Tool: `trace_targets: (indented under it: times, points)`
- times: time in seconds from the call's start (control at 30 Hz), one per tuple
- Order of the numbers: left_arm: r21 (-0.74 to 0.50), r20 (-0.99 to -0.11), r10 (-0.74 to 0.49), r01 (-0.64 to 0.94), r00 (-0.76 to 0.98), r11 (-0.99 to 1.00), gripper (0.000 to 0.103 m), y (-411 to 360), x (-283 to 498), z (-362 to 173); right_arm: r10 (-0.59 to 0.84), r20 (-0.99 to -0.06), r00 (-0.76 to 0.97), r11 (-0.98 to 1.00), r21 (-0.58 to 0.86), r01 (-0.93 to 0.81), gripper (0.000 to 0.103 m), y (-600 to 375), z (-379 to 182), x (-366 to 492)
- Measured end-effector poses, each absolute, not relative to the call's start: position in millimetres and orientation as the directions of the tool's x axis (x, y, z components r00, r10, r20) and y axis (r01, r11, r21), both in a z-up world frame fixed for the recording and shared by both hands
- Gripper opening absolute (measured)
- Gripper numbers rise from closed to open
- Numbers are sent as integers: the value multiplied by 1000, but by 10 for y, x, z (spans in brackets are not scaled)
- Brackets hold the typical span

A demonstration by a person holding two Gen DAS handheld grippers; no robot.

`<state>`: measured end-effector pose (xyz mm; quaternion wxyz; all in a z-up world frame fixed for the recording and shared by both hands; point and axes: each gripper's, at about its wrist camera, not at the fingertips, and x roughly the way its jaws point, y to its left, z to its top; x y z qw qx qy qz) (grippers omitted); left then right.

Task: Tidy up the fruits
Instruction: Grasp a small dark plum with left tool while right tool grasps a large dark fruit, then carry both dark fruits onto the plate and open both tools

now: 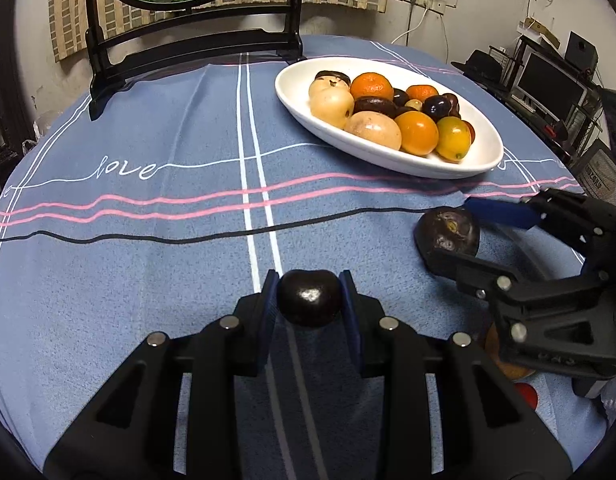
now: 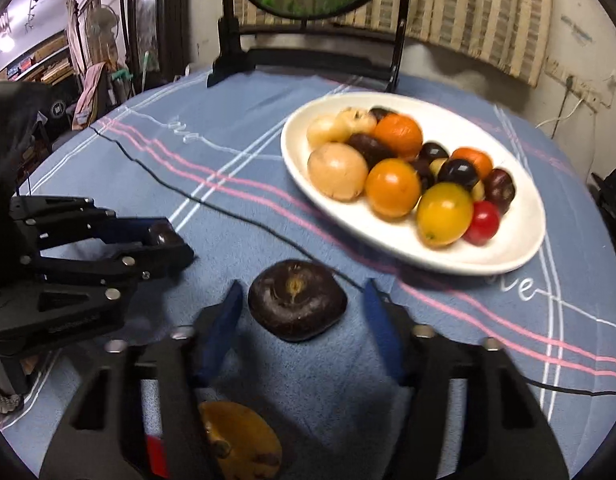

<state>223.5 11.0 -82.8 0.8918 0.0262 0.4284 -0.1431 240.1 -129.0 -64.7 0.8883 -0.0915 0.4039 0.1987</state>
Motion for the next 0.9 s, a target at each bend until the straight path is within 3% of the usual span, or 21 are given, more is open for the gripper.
trace_targets:
  times: [0.37,0.57,0.73,0.9]
  points:
    - [-81,-762,-257,307,595,948,31,49,2180,-809,325,-726,606,915,80,-395,49,-1486,-563,2242]
    - [-84,-730,-291,341,618,936,31,-27,1991,-691,332,-638,694,937,142,-318,49,-1833,-302,1847]
    - [-56,-678,-307,370,668,928,31,-126,1846,-357,321,-575,753,947,210,-244,49,-2175,-167,1548]
    - [-25,-626,-298,363,721,931,31,-234,2202,193,322,-508,799,944,239,-229,49,-2371,277,1728]
